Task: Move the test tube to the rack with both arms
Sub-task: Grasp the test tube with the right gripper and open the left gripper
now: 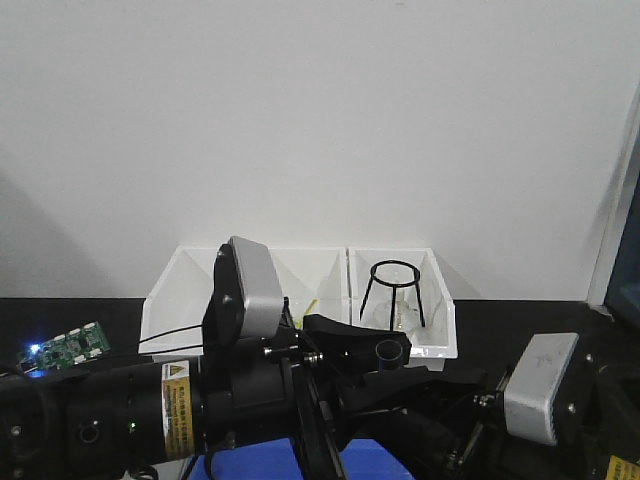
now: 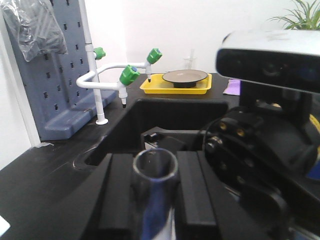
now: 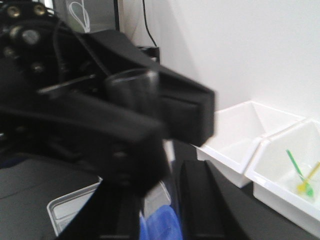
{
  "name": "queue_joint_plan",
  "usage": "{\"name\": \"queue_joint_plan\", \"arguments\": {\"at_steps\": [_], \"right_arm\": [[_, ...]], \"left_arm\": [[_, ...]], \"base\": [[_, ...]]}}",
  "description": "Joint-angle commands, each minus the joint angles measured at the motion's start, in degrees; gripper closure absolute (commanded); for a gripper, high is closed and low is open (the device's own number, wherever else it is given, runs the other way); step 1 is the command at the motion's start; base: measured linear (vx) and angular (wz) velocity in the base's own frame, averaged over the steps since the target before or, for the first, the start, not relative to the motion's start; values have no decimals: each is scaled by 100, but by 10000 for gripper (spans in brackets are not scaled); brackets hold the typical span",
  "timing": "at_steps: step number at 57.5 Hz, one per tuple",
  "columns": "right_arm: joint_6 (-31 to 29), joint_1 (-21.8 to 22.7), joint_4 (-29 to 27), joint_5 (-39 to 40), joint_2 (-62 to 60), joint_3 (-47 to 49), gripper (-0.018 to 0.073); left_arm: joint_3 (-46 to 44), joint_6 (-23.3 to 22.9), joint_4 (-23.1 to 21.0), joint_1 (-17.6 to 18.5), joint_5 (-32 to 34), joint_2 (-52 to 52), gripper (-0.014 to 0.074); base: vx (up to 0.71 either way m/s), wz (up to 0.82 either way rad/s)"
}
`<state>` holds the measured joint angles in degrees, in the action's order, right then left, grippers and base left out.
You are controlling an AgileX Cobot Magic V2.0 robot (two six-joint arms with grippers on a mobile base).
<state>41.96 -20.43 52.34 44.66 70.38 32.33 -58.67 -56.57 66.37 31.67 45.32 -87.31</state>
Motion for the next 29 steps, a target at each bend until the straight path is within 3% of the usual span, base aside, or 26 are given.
{"name": "queue_joint_plan", "arguments": {"at_steps": [1,7,18,29], "right_arm": [[-31,17,-355,489,-107,198,462],[-31,17,-355,530,-107,198,575],[-31,17,-355,519,-107,198,571],[-31,17,-355,429,-107,198,571]], "left_arm": [[-185,-29,-236,23,200,190,593],[-185,-29,-236,23,193,190,584],[-185,-29,-231,23,180,190,515],[-185,-84,-225,23,193,207,326]], "base": [[0,0],[0,0],[0,0],[0,0]]}}
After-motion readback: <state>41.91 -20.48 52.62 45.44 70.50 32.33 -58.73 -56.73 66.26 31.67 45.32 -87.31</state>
